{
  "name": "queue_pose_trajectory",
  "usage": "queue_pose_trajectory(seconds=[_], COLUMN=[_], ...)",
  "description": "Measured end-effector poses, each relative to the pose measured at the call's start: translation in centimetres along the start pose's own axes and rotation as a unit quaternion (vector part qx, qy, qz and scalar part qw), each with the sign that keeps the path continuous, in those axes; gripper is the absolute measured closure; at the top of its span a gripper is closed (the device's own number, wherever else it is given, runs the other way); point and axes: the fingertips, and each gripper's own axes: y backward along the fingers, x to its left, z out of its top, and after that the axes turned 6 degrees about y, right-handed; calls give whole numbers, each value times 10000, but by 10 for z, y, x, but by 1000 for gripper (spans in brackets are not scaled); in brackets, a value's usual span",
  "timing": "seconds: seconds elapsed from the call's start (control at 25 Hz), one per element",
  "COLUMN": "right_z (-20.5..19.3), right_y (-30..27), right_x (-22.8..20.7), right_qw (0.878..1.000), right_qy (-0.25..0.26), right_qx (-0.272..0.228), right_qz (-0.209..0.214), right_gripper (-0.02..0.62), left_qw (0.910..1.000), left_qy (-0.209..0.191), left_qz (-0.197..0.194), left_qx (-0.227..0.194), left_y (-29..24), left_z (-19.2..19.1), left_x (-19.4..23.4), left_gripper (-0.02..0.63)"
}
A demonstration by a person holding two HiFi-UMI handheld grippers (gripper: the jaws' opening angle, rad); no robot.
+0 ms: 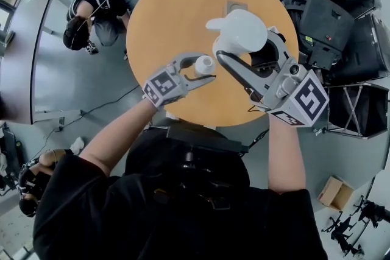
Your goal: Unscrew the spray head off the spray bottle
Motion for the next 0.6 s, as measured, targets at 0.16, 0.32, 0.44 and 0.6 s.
queue_pose_trajectory(seconds=[0.16, 0.32, 0.44, 0.6], right_z=[-14, -43, -67, -98], right_y=[6, 10, 13, 21], right_x=[-6, -15, -21, -24], right_qw=[9998, 9985, 9971, 9944], right_qy=[-20, -166, -242, -442], right_qx=[161, 443, 641, 866], right_qz=[-119, -263, -327, -413], right_gripper=[360, 362, 361, 362], left_qw=[9999, 9995, 9992, 9980], left_qy=[-86, -222, -272, -340], left_qz=[91, 180, 222, 339], left_qx=[-38, -167, -215, -415], left_y=[0, 2, 2, 3], left_z=[-10, -8, -6, -2], left_x=[5, 12, 18, 22], left_gripper=[299, 299, 299, 299])
